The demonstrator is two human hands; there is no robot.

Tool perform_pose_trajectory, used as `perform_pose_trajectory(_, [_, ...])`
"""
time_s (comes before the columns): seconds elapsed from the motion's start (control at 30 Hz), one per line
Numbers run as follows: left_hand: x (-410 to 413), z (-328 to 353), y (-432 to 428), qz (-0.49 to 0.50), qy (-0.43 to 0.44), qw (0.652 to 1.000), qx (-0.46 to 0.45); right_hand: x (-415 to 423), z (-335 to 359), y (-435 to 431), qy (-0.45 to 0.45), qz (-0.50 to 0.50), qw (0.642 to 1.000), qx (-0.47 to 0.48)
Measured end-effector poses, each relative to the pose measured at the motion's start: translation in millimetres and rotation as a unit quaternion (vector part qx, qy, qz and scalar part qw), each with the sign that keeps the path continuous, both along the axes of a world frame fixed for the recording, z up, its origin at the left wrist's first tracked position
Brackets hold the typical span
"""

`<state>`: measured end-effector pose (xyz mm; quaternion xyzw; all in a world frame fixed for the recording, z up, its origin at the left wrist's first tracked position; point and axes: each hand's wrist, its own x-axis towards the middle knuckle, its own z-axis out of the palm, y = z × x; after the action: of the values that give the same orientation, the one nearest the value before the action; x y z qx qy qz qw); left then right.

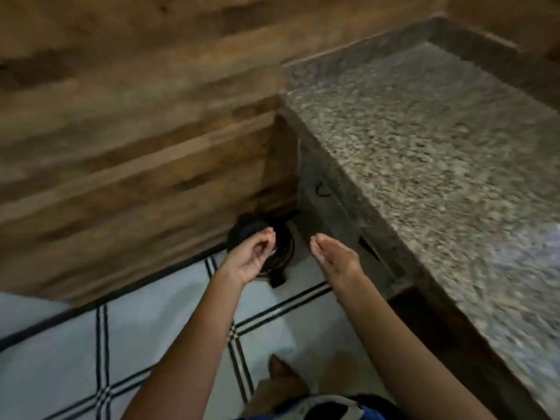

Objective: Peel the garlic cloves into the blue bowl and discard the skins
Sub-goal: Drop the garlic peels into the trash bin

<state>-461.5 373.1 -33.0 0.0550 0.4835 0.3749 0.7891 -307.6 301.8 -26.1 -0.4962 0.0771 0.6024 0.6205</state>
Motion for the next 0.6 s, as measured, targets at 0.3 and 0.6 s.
perform_pose_trajectory(0.3, [-69.4, -25.6, 49.0, 0.117, -0.044, 0.992, -0.009, -33.2, -24.9, 67.6, -0.063, 0.073, 0.995, -0.029])
perform_pose_trajectory(0.6, [-91.0, -38.6, 86.5, 0.145, -0.025, 0.989, -0.028, -48.7, -52.2, 120.1, -0.066, 0.116, 0.988, -0.071])
